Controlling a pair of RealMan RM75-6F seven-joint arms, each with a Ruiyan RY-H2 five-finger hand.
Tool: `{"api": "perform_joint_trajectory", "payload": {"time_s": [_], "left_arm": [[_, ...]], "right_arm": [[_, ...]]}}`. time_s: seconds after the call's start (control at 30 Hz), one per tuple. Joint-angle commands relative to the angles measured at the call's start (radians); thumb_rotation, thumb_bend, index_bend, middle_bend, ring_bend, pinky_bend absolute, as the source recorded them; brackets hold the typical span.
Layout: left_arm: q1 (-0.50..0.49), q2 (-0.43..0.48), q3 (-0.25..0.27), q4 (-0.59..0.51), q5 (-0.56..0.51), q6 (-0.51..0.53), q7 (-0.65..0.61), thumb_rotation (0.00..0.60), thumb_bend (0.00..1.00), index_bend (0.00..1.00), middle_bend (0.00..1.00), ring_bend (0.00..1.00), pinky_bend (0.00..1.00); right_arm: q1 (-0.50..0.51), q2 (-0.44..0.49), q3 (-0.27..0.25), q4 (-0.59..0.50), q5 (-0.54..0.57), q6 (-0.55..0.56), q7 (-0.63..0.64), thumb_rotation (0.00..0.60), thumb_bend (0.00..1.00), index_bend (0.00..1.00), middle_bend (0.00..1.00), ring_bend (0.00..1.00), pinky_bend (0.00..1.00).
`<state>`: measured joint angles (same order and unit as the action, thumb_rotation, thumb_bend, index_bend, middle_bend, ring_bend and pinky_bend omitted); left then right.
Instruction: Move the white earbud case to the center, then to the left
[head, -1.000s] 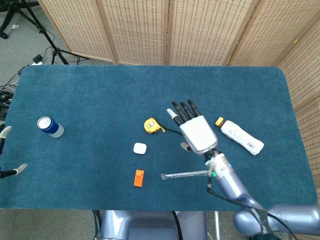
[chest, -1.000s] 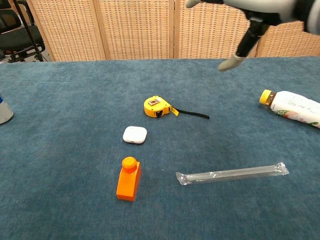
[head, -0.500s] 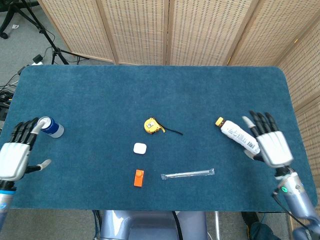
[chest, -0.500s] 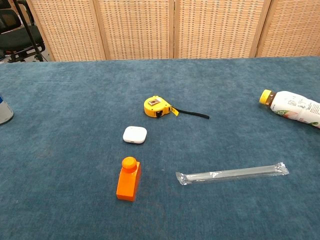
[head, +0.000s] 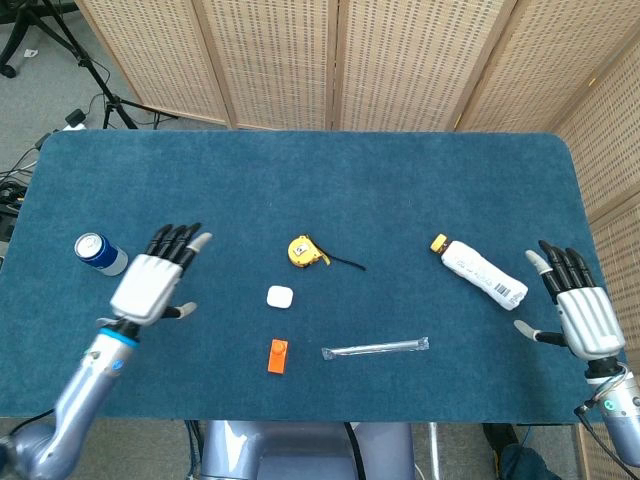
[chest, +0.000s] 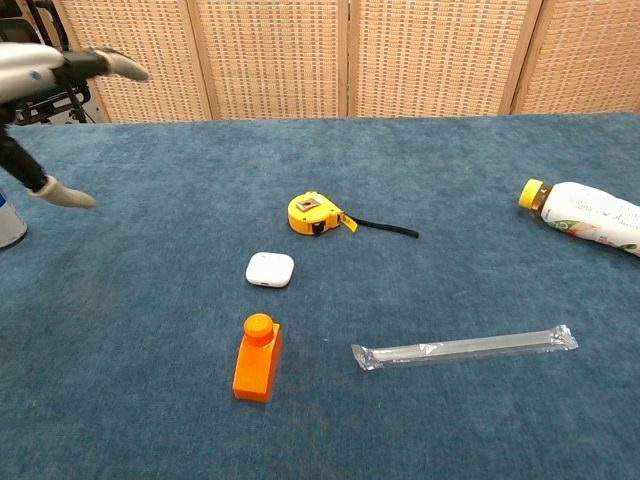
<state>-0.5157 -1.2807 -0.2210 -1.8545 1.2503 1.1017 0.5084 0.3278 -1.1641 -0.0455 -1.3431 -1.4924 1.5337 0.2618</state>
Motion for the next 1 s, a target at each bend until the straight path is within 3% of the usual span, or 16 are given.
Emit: {"api": "perform_joint_trajectory", "payload": {"time_s": [0.03, 0.2, 0.43, 1.0], "left_arm": [[-0.145, -0.192, -0.033, 0.113, -0.177, -0.087, 0.168, 0.6, 0.0, 0.21, 0.0, 0.0, 0.0], [-0.217, -0.316, -0.037, 0.227, -0.275, -0.1, 0.227, 0.6, 0.0, 0.25, 0.0, 0.0, 0.0], [-0.275, -0.408, -0.019, 0.322, -0.362, -0.103, 0.276, 0.6, 0.0, 0.28, 0.0, 0.0, 0.0], [-0.34, -0.469, 0.002, 0.407, -0.424, -0.139, 0.255, 0.6, 0.03, 0.31, 0.0, 0.0, 0.0]], "right_arm": [[-0.008, 0.008, 0.013, -0.008, -0.003, -0.014, 0.014, 0.6, 0.0, 0.0, 0.0, 0.0, 0.0], [-0.014, 0.013, 0.031, -0.012, 0.002, -0.036, 0.013, 0.6, 0.0, 0.0, 0.0, 0.0, 0.0], [-0.023, 0.019, 0.052, -0.024, 0.001, -0.056, 0.0, 0.6, 0.0, 0.0, 0.0, 0.0, 0.0], [-0.044, 0.024, 0.085, -0.032, -0.022, -0.065, 0.005, 0.6, 0.0, 0.0, 0.0, 0.0, 0.0]]}}
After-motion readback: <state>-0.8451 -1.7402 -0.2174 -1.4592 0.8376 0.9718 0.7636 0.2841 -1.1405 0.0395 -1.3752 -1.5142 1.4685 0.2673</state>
